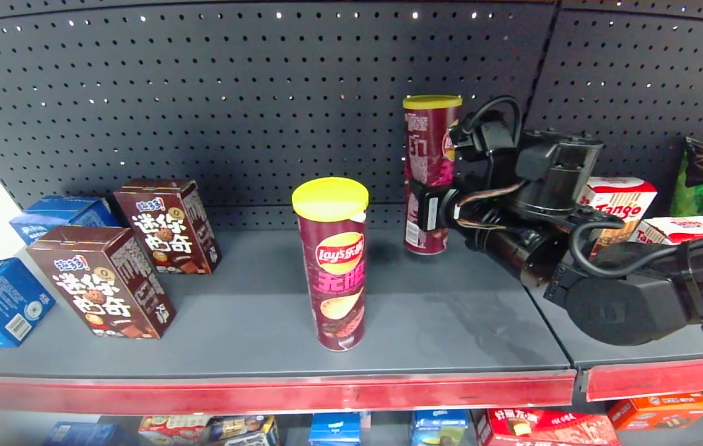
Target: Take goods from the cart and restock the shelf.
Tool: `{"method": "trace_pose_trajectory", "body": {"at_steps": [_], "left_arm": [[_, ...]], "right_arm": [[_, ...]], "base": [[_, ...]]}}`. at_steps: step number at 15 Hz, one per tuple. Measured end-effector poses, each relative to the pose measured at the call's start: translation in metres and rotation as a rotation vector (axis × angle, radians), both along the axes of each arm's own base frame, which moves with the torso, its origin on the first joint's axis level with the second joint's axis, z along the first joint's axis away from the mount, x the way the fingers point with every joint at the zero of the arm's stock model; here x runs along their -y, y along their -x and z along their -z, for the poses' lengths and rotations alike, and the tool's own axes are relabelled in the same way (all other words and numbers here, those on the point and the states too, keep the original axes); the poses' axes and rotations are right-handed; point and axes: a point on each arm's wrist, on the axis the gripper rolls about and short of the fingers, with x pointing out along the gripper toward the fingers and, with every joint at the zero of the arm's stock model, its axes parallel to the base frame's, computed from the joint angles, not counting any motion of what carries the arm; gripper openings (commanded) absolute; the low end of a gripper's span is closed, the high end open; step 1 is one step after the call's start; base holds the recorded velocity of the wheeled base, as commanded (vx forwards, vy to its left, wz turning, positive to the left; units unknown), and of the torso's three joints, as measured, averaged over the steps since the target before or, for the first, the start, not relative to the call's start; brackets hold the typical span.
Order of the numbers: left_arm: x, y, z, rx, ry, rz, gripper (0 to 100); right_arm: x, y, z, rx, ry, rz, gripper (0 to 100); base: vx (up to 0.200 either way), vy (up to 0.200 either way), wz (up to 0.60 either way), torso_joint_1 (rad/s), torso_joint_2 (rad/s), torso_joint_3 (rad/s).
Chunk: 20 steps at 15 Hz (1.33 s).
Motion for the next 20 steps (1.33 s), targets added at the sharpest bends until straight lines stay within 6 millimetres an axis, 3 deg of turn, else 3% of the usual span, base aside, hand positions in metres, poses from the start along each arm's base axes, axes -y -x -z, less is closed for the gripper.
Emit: {"method": "trace_pose_trajectory", "body": {"at_steps": [10, 20], "left_arm": [[0.0, -0.001, 0.001, -0.011, 0.002, -0.05, 100], [0.0, 0.0, -0.001, 0.002, -0.001, -0.058, 100]], "right_arm": [[-0.034, 0.003, 0.027, -0.043, -0.043, -0.096, 0], [-0.046, -0.006, 0.048, -0.031, -0.025, -0.091, 0]], "base": [[0.0, 0.0, 0.0, 0.0, 0.0, 0.0], [0.0, 0.0, 0.0, 0.0, 0.0, 0.0]]}}
